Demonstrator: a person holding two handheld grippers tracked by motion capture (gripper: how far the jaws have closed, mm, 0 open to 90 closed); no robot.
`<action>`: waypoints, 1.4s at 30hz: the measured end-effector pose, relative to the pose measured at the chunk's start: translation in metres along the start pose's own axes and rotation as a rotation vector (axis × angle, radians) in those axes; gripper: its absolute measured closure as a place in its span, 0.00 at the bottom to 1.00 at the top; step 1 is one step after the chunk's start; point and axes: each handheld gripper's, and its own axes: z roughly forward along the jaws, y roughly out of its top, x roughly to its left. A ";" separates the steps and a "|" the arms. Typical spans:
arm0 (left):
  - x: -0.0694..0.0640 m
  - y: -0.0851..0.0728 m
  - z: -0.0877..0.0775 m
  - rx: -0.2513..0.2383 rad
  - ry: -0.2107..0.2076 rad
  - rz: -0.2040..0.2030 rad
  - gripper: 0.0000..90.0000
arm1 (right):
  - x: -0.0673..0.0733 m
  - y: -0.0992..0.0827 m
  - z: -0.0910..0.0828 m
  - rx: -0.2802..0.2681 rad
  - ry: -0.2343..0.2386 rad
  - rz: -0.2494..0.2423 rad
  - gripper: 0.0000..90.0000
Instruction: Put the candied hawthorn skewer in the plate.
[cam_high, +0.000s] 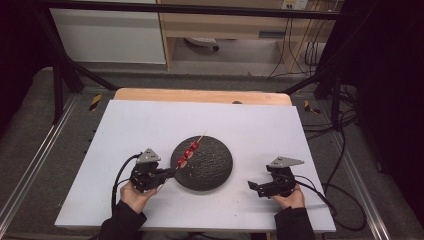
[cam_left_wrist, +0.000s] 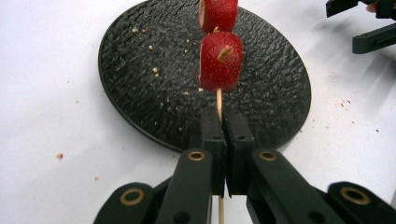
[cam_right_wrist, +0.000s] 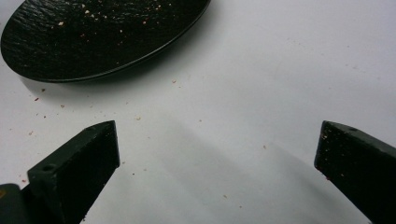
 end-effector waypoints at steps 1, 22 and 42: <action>0.000 0.002 0.002 0.011 0.002 0.003 0.98 | -0.001 -0.001 -0.001 0.000 0.001 0.005 0.01; -0.007 0.017 0.041 0.202 0.065 0.021 0.98 | -0.006 -0.009 -0.008 -0.013 0.003 0.031 0.00; -0.013 0.017 0.052 0.253 0.100 0.063 0.93 | -0.006 -0.010 -0.008 -0.011 0.006 0.039 0.00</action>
